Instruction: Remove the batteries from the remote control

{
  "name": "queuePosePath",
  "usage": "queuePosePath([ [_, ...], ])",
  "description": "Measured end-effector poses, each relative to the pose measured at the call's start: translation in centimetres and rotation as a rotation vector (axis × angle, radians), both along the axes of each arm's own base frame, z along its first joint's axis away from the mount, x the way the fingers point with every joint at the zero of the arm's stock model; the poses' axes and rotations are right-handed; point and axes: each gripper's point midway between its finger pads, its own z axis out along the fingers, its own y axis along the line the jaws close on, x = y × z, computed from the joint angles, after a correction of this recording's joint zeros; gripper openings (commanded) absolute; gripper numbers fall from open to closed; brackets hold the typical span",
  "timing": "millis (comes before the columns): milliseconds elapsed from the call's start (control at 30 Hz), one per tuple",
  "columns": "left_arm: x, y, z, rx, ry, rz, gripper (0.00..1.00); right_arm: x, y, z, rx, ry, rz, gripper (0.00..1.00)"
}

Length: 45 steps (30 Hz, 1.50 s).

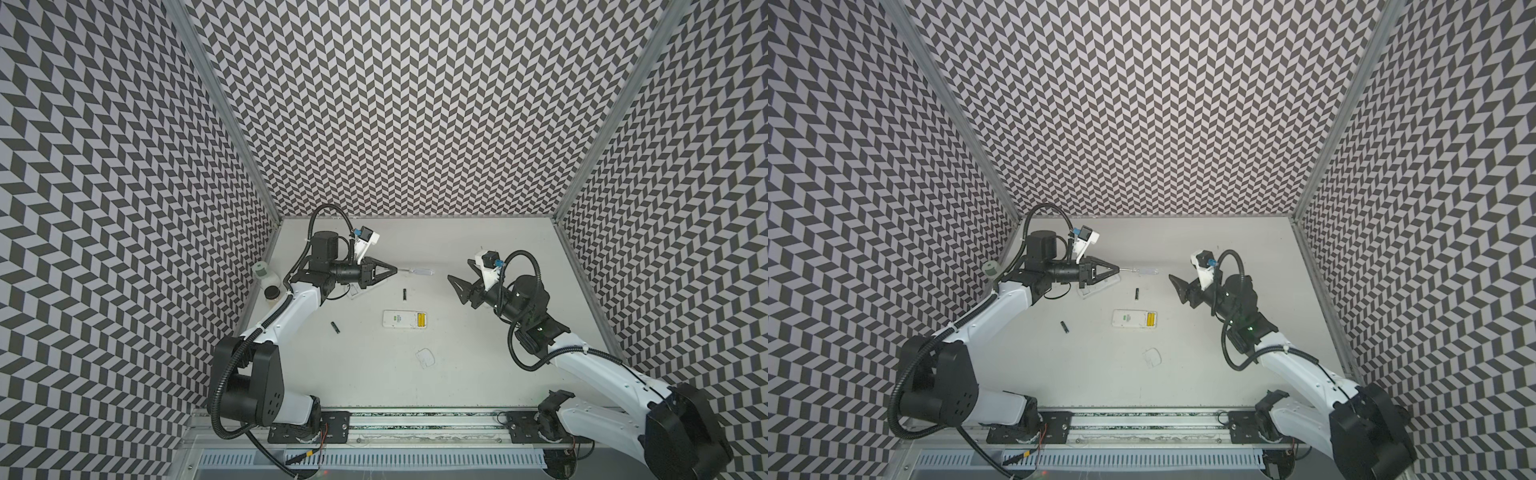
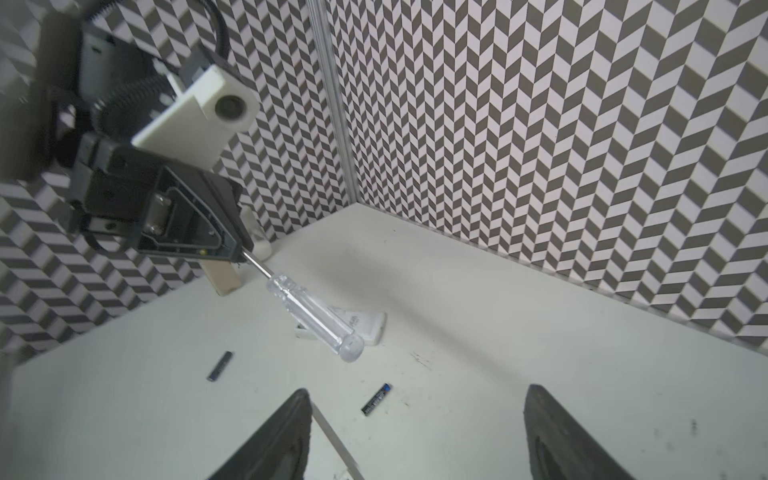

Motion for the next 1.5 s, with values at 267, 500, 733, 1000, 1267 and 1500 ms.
queuePosePath([
  [267, -1.4, -0.3, 1.5, -0.071, -0.021, -0.082, 0.0, 0.5, 2.2, 0.3, 0.22, 0.183, 0.169, 0.79],
  [500, -2.1, -0.4, 1.2, -0.101, 0.003, -0.107, 0.0, -0.1, 4.7, 0.9, 0.358, 0.282, 0.351, 0.72],
  [733, -2.5, -0.4, 1.7, -0.116, -0.003, -0.133, 0.0, -1.9, 7.2, 0.9, 0.418, 0.348, 0.519, 0.68],
  [1000, -3.1, -0.9, 2.1, -0.129, -0.006, -0.17, 0.0, -3.8, 9.2, 1.4, 0.496, 0.382, 0.674, 0.49],
  [1267, -3.3, -1.0, 2.2, -0.132, -0.003, -0.181, 0.0, -4.7, 10.6, 2.5, 0.518, 0.394, 0.743, 0.39],
  [1500, -3.9, -1.0, 2.3, -0.136, -0.01, -0.192, 0.0, -4.6, 10.8, 2.6, 0.519, 0.397, 0.749, 0.21],
])
